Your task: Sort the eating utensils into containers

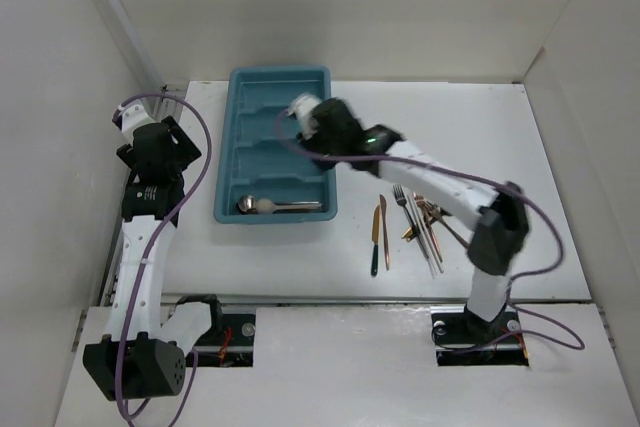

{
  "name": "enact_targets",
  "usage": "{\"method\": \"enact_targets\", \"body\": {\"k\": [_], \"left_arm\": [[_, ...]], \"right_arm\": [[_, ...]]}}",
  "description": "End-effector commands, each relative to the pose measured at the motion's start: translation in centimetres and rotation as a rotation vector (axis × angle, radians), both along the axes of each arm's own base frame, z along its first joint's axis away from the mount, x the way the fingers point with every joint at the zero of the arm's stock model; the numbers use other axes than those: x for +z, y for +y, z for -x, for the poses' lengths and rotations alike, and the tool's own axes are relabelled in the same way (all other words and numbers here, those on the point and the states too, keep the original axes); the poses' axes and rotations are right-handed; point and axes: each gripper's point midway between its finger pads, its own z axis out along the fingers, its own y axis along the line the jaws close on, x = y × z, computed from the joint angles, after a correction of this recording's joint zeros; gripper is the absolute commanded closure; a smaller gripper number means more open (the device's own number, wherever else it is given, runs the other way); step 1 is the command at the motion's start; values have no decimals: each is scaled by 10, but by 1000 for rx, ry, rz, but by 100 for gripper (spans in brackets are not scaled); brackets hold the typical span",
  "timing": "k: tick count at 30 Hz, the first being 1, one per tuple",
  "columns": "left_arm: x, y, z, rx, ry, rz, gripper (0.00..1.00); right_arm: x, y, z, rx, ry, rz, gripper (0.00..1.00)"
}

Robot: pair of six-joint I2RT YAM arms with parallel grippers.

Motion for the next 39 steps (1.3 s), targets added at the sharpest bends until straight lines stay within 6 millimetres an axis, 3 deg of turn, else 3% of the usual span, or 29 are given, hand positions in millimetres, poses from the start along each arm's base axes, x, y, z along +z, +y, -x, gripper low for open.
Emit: {"method": "enact_targets", "body": {"k": [1, 3, 4, 6, 7, 8, 10, 14, 19, 23, 25, 30, 31, 39], "left_arm": [[22, 1, -2, 0, -73, -6, 31], [17, -1, -2, -10, -62, -1, 31], [20, 0, -3, -10, -73, -1, 31], [17, -2, -5, -19, -64, 3, 31], [19, -4, -7, -29, -75, 7, 31], [19, -4, -7, -29, -75, 7, 31], [16, -6, -9, -39, -66, 12, 31], [16, -7, -10, -48, -66, 16, 31], [15, -8, -10, -60, -63, 11, 31], [15, -5, -9, -50, -63, 11, 31], [15, -5, -9, -50, -63, 11, 31], [18, -5, -11, -54, -70, 2, 31], [20, -5, -12, -54, -79, 1, 31], [14, -2, -8, -37, -68, -5, 31]], "right_arm": [[40, -132, -26, -529, 105, -248, 73], [2, -184, -11, -762, 257, -279, 82], [-46, -229, 11, -896, 363, -192, 82], [-68, -255, 37, -1003, 443, -211, 81], [-96, -274, 58, -1065, 507, -174, 79], [-108, -289, 74, -1139, 544, -191, 71], [-105, -297, 76, -1176, 522, -224, 70], [-117, -329, 88, -1279, 476, -129, 54], [-138, -344, 94, -1275, 509, 26, 46], [-132, -356, 86, -1269, 463, 85, 46], [-128, -360, 80, -1251, 444, 105, 40], [-158, -381, 80, -1178, 572, 196, 37], [-167, -376, 77, -1143, 622, 153, 37], [-186, -367, 82, -1018, 706, 184, 46]]}}
